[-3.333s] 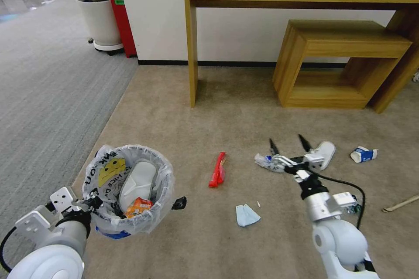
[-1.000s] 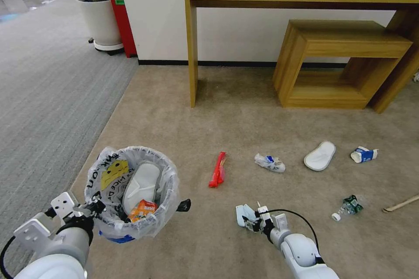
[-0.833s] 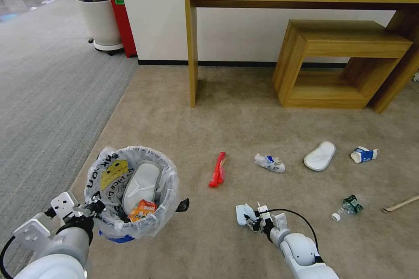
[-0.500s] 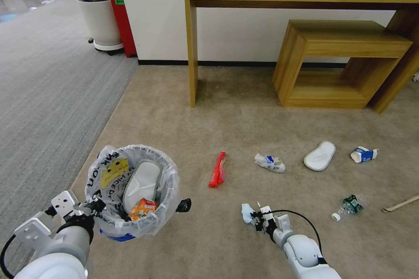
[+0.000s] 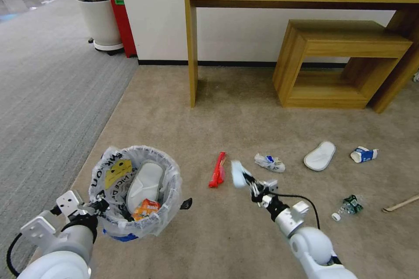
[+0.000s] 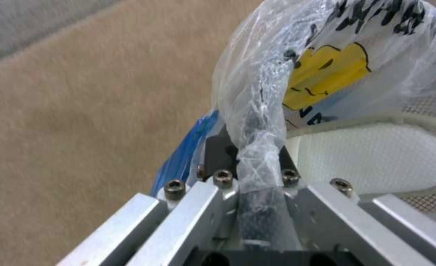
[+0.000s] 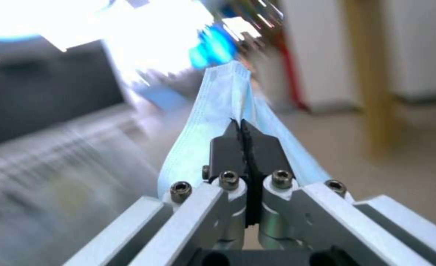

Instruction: Pick up the trash bin and place the garbage on the floor into it.

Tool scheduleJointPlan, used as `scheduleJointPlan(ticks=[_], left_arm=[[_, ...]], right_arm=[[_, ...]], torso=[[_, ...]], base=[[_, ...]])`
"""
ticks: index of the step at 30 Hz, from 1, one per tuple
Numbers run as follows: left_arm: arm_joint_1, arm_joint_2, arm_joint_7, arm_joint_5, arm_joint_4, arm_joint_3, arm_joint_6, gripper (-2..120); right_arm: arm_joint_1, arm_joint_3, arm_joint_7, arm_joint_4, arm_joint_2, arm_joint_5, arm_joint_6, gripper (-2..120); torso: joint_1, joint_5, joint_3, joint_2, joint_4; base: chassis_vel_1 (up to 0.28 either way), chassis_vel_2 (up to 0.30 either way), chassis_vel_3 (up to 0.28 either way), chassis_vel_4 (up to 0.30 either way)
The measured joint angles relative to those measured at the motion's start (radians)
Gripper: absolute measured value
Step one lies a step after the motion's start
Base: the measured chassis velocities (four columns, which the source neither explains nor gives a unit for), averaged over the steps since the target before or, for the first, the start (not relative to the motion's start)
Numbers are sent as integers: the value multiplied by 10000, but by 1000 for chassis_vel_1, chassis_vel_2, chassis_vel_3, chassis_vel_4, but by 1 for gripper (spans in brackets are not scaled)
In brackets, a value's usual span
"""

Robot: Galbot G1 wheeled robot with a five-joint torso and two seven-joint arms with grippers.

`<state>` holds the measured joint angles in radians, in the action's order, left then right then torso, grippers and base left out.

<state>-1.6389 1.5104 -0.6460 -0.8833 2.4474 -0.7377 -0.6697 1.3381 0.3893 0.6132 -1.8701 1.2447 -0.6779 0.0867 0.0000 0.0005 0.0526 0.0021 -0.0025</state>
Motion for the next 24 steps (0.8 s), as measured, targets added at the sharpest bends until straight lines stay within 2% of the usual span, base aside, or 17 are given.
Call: scheduleJointPlan(ticks=[3,7,10,12,16,22,24], left_arm=[[-41,64,39,-11,-148,342,1,0],[-79,130,63,-3,-228,836,1,0],[-91,163,77,17,-258,1050,-3,0],[-99,197,93,56,-265,1337,-11,0],[-97,206,167,6,-163,1495,-62,0],[-68,197,239,-81,-55,1440,-120,0],[-70,197,243,-119,3,1429,-132,0]], right_arm=[[-361,-621,683,-986,-53,-1402,-57,0],[-687,-1245,1135,-1243,-26,-1640,-86,0],[-791,-1510,1283,-1142,5,-1461,-89,0],[-971,-1934,1358,-560,41,-590,-44,0],[-1162,-2256,1359,15,42,189,36,0],[-1248,-2315,1356,159,15,475,-64,0],[-1230,-2244,1397,163,-22,593,-180,4]], torso=[[0,0,0,-1,2],[0,1,0,-1,2],[0,1,0,0,1],[0,3,0,-1,1],[0,3,1,-1,1],[0,3,1,-1,1],[0,3,0,-1,1]], base=[[0,0,0,0],[0,0,0,0],[0,0,0,0],[0,0,0,0],[0,0,0,0],[0,0,0,0],[0,0,0,0]])
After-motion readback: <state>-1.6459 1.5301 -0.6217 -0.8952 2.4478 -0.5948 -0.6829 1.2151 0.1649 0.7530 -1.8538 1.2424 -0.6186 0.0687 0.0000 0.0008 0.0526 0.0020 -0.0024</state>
